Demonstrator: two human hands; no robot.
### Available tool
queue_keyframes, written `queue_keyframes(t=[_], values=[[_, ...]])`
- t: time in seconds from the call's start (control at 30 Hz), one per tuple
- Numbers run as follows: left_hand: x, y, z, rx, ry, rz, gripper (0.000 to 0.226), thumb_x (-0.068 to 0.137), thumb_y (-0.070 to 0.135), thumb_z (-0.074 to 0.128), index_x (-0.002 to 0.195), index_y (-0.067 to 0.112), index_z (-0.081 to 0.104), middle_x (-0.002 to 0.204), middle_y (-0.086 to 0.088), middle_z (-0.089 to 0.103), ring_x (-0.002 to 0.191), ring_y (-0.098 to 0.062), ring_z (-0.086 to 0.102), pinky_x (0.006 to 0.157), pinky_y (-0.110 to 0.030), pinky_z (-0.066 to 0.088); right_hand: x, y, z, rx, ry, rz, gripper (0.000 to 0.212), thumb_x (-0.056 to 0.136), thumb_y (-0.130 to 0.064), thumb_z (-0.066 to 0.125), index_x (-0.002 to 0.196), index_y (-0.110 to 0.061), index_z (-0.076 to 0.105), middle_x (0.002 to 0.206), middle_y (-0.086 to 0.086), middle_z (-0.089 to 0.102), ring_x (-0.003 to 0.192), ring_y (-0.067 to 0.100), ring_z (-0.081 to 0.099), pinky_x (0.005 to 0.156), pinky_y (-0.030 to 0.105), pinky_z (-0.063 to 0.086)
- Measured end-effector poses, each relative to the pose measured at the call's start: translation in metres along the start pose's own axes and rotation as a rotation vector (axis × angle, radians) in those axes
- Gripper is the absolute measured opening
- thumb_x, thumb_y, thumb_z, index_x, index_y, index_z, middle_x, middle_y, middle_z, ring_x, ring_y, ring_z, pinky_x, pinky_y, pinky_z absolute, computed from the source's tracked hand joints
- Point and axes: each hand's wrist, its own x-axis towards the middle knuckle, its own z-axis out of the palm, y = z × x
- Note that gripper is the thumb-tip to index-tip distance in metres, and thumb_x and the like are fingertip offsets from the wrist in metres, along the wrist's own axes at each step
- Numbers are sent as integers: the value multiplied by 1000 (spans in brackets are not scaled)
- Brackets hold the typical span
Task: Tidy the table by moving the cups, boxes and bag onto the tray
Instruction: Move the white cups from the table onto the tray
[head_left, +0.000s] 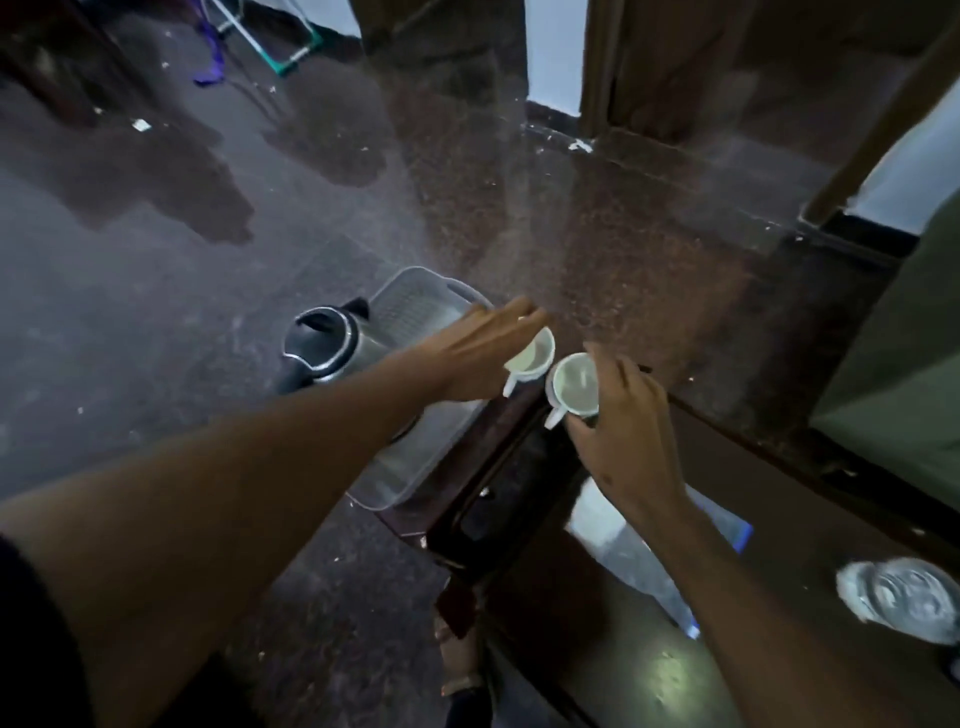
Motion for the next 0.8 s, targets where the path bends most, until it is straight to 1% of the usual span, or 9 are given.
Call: queue_keyframes(t=[0.07,0.13,0.23,0.3,0.4,0.5,0.6,0.7,0.8], values=[[-5,-40,-9,29,-12,-26,63,74,5,67,133,8,47,124,-10,50,101,-37,60,83,-51,50,27,-29,21,-24,-6,-6,77,80,-21,84,147,-13,47,139,7,59,127,28,58,110,44,43],[-3,-63,-16,69,-12,-36,64,77,6,68,136,11,45,126,-8,50,104,-35,61,89,-49,48,46,-43,34,-38,-7,-3,74,80,-21,84,145,-13,48,134,6,60,123,29,59,109,46,44],[1,-105,-24,127,-31,-41,64,81,11,71,139,15,43,125,-7,52,109,-33,61,93,-48,43,80,-62,59,-57,-16,-5,61,82,-25,80,135,-14,52,123,6,61,112,31,61,101,48,48],[3,-131,-25,129,-44,-43,60,84,12,69,139,16,44,125,-8,54,110,-34,62,94,-49,40,99,-73,75,-69,-13,4,54,83,-29,79,129,-14,55,119,7,62,108,32,63,97,47,49],[2,-164,-23,161,-36,-21,53,90,19,66,138,17,45,123,-6,56,111,-31,63,95,-50,41,120,-86,96,-68,-18,15,61,82,-30,81,134,-15,52,124,7,61,112,32,62,99,49,48],[2,-191,-15,127,-34,-15,47,93,26,64,136,18,46,120,-4,58,111,-29,63,97,-52,43,135,-95,113,-64,-27,14,68,82,-31,81,140,-17,47,128,6,60,115,28,60,102,47,47],[0,-212,-3,87,-62,-11,44,91,28,63,132,17,49,119,-6,62,112,-31,64,99,-53,41,145,-98,127,-86,-45,16,67,85,-29,78,142,-16,46,128,5,60,115,27,60,103,46,46],[2,-228,7,48,-82,-9,49,89,32,65,134,19,50,121,-5,66,113,-30,66,99,-53,39,152,-98,139,-85,-76,16,67,86,-29,78,143,-16,45,130,5,60,116,28,60,105,47,47],[11,-241,12,1,-97,10,38,88,40,64,120,22,55,111,-1,69,105,-28,67,97,-52,41,158,-93,151,-104,-108,29,68,87,-32,77,144,-16,45,133,6,61,121,28,59,104,47,48]])
